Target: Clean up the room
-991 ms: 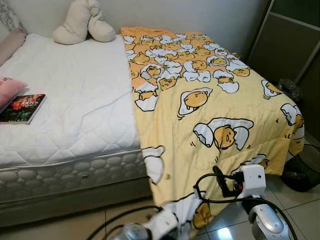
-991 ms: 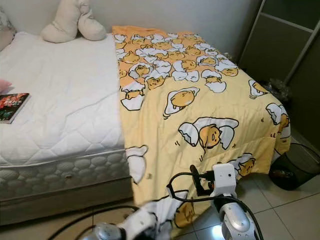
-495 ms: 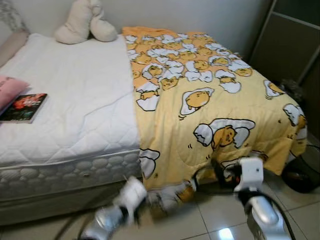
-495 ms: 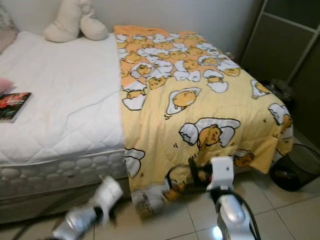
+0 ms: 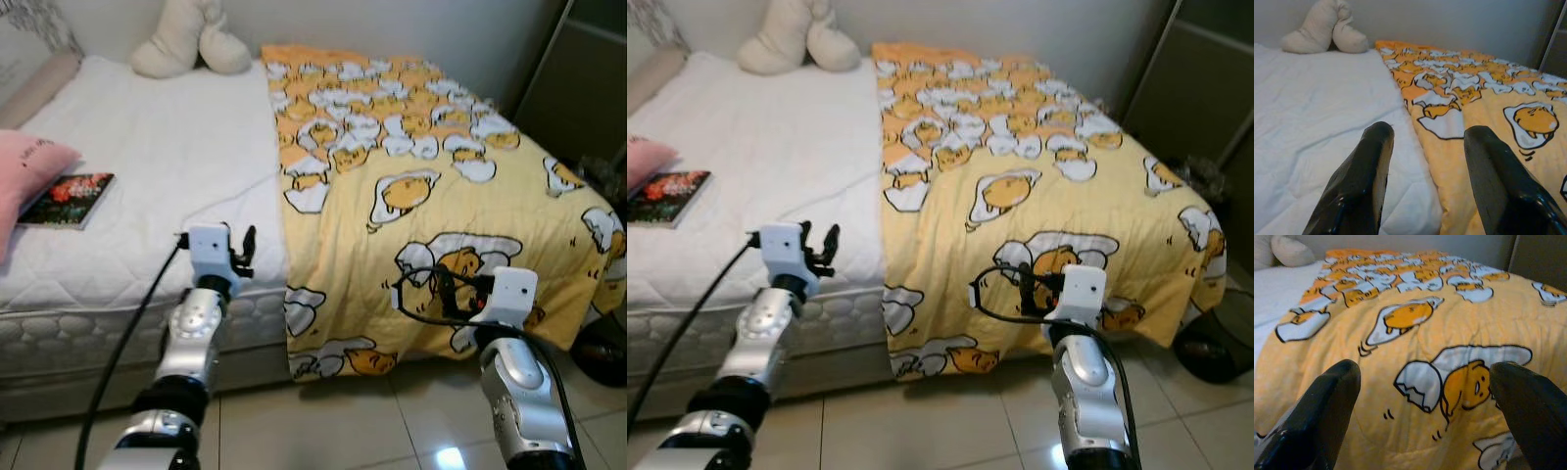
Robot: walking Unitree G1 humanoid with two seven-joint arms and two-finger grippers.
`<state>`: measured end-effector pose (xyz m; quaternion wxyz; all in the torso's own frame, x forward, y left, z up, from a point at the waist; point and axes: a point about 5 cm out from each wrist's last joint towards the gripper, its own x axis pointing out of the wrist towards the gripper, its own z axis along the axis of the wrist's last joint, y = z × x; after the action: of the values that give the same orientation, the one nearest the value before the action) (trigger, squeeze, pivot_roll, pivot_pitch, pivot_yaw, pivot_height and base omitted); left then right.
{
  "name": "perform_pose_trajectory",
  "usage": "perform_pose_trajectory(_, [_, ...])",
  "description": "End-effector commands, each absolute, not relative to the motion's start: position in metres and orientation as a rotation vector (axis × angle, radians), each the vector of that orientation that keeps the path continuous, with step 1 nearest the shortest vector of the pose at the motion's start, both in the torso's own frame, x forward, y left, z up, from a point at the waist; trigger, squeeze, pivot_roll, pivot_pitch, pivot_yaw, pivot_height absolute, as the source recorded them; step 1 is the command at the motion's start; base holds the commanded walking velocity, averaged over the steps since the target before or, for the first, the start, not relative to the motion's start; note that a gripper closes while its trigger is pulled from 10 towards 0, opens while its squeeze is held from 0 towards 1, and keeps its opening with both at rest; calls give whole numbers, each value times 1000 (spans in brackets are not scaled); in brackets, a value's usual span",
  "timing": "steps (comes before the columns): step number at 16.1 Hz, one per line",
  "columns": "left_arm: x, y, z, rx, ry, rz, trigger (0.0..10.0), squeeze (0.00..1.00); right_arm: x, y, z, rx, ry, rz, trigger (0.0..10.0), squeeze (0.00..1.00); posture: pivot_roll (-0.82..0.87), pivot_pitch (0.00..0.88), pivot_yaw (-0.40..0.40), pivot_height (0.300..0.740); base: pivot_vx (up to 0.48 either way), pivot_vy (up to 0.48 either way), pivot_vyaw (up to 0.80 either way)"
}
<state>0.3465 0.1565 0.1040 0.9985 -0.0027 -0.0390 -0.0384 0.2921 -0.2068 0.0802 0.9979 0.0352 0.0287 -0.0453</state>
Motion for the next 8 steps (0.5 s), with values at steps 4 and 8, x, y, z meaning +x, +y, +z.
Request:
perform_pose_trajectory(4, [334,150,89,20,-29,-78,10000,0,274,-211,75,-29,27,-94,10000,0,86,0,2,740,0,0,0])
perform_pose_trajectory(8, [341,142,96,27,-23,-93,10000,0,270,-209,69,-9,37,-111,10000,0,63,0,20,740,0,0,0])
